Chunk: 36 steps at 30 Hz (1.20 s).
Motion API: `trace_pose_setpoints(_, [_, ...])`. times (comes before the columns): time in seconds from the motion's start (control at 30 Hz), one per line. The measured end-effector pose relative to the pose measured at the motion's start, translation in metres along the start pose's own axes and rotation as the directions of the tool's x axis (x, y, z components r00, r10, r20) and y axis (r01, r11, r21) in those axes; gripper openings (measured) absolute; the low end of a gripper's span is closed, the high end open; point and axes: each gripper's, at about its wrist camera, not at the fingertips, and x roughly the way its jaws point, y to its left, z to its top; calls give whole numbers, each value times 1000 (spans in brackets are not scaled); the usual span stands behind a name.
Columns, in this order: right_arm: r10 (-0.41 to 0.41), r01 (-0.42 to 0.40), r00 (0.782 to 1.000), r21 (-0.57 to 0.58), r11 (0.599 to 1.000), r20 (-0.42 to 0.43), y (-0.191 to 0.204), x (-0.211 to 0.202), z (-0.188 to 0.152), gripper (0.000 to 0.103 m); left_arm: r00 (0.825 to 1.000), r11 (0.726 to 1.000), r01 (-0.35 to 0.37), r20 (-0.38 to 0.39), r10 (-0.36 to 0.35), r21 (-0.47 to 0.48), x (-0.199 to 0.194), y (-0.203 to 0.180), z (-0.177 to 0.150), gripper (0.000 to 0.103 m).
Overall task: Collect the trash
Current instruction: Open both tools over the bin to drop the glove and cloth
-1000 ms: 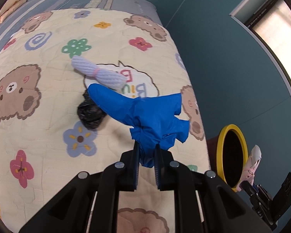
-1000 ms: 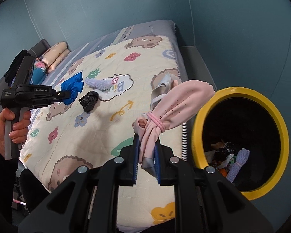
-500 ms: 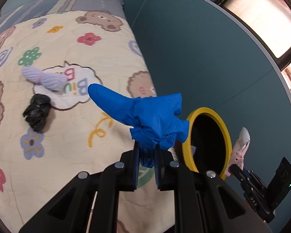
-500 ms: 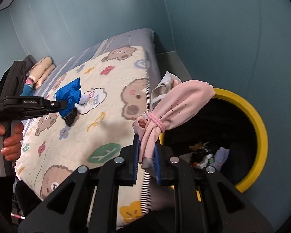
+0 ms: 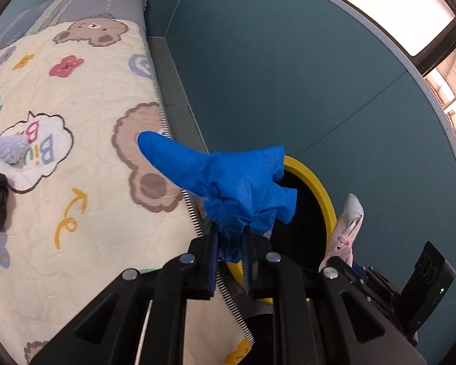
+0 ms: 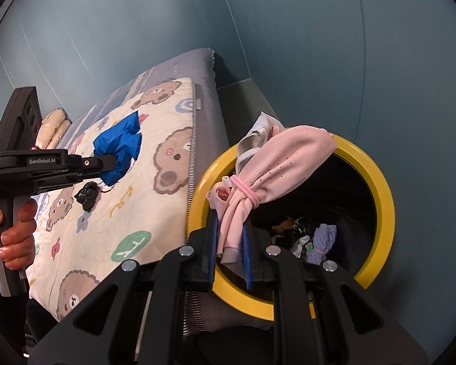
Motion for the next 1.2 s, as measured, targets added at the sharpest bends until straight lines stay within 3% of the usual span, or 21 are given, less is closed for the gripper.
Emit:
trace_pose_setpoints(0.5, [-17,20,999,88,996,-35,-46,22,-6,14,996,998,46,-80,-42,45,57,-44,1,13])
trace_pose_setpoints(0.93, [-15,18,999,106,994,-30,-54,28,-7,17,990,994,99,-109,-94,39,83,-62,8,18])
trace_pose_setpoints(1.17, [-34,35,999,130,991,-15,-58,24,-10,37,994,996,86,-77,-83,28,76,-60,10,49])
trace_pose_setpoints(1.2, [-36,37,999,133,990,-13,-58,24,-10,39,994,996,88,-73,-86,25,74,-59,11,58])
